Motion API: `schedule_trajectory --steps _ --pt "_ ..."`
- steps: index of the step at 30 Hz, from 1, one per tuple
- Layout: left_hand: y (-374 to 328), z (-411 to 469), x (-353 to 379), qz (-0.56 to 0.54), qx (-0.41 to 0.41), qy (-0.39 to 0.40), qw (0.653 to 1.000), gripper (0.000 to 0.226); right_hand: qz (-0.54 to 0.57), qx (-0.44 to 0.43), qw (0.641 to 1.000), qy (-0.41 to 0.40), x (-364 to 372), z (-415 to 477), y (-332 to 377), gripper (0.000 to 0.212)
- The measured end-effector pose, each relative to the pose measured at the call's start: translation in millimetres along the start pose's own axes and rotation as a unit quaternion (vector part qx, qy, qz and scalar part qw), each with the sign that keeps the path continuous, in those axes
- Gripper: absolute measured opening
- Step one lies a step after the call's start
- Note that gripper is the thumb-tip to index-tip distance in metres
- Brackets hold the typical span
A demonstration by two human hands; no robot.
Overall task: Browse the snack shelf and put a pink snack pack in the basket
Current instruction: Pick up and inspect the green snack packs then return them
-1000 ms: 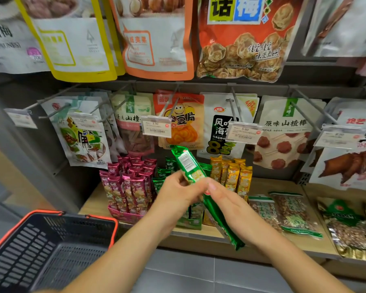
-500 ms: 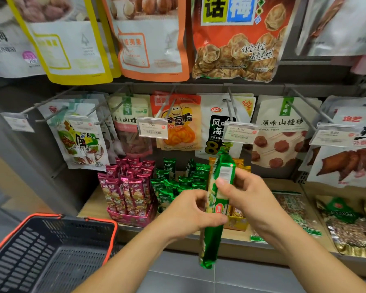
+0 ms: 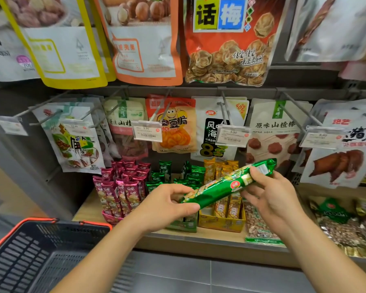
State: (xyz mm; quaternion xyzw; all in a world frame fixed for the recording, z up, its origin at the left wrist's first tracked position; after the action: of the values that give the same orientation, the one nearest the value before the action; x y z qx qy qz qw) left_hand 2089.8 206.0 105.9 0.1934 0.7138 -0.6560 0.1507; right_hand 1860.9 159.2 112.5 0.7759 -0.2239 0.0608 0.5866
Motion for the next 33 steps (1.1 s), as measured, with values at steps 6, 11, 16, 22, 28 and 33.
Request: schedule_trajectory --steps 6,11,16,22,28,33 --pt "2 -1 -18 0.163 0.032 -0.035 0.985 0.04 -0.491 -0.257 0.832 -0.011 -7 0 -1 0.078" --pt "-8 -3 -7 0.144 0.062 -0.041 0.987 0.035 -0.587 -0.324 0.69 0.272 10 -22 -27 0.069" --pt "-20 -6 -9 -0.017 0.081 -0.077 0.994 0.035 -0.534 -0.258 0.743 0.311 17 -21 -35 0.032" --pt "-19 -7 -12 0.008 0.11 -0.095 0.989 0.024 -0.483 -0.217 0.774 0.347 16 -19 -36 0.023" --pt "-19 -11 -6 0.227 0.331 -0.232 0.886 0.029 -0.474 -0.2 0.781 0.354 18 -21 -35 0.024" --pt "-19 -9 -6 0.254 0.38 -0.264 0.849 0.021 -0.483 -0.198 0.77 0.367 17 -22 -39 0.019"
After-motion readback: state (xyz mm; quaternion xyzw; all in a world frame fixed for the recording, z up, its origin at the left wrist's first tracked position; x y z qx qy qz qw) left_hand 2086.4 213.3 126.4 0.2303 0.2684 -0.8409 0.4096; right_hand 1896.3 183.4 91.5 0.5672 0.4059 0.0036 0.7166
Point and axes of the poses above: each hand's wrist, its own z-axis towards the middle knuckle, its own x-axis out of the palm, y = z × x, the point moved 1 cm from there along z, towards the middle knuckle, and after that the axes turned 6 degrees about -y, right-handed, at the moved point
